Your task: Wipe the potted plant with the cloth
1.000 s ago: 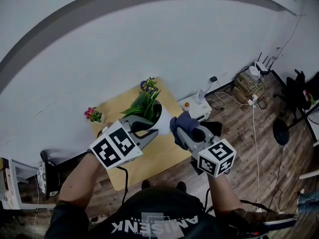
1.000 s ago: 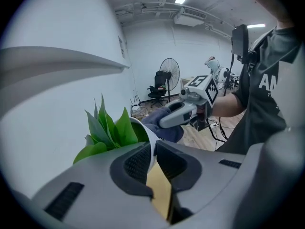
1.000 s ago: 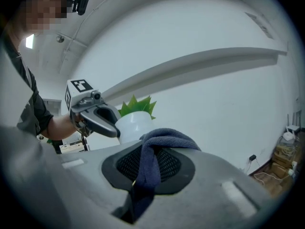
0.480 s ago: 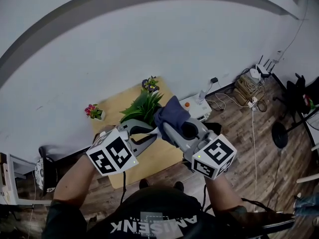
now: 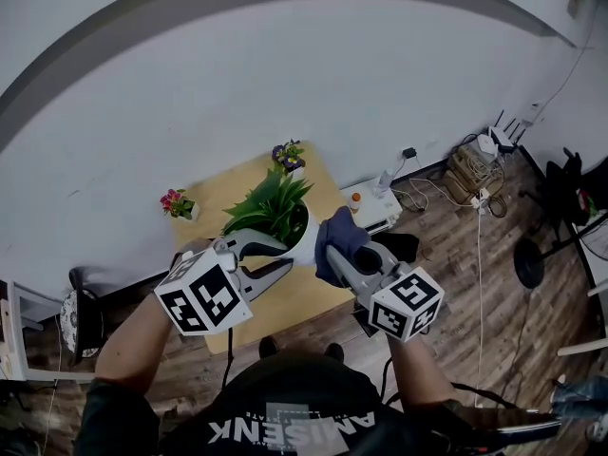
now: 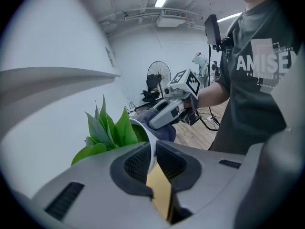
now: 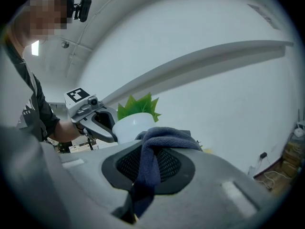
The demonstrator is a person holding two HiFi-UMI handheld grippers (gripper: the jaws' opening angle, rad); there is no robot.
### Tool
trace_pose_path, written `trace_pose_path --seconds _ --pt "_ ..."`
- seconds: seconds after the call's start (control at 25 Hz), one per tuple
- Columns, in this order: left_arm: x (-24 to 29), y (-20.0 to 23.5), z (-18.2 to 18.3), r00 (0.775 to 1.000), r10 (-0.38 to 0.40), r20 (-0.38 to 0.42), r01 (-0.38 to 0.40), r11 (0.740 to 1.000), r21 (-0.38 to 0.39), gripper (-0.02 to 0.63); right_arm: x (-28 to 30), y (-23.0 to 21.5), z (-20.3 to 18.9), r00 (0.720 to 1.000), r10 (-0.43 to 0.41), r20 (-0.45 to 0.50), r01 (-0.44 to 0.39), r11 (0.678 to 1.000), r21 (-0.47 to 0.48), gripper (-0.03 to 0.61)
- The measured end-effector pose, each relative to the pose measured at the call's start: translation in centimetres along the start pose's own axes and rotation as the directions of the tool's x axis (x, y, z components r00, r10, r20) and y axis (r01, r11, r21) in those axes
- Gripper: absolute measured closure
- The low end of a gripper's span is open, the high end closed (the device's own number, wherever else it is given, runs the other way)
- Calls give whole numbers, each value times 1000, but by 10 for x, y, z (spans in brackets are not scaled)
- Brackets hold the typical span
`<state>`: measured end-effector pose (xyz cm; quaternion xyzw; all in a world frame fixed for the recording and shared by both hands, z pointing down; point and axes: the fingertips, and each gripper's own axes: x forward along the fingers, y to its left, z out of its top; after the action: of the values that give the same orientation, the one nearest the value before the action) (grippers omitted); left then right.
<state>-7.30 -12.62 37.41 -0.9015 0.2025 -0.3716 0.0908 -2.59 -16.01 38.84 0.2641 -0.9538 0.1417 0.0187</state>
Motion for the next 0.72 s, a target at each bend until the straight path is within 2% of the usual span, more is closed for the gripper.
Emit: trace_pose_path --seconds 0.16,0.28,0.56,0.72 --pt "0 -1 -2 1000 -15 -8 15 1000 7 580 -2 -11 -19 998 -20 -52 22 999 28 534" --pt "2 -2 1 1000 -21 -5 21 999 25 580 -8 -17 -16 998 -31 -51 33 999 33 532" --pt "1 -11 3 999 -43 -25 46 993 106 580 -14 2 58 996 36 87 -31 998 -58 532" --pt "-2 -16 10 999 -49 -1 49 989 142 580 -3 19 82 989 98 112 -87 991 -102 533"
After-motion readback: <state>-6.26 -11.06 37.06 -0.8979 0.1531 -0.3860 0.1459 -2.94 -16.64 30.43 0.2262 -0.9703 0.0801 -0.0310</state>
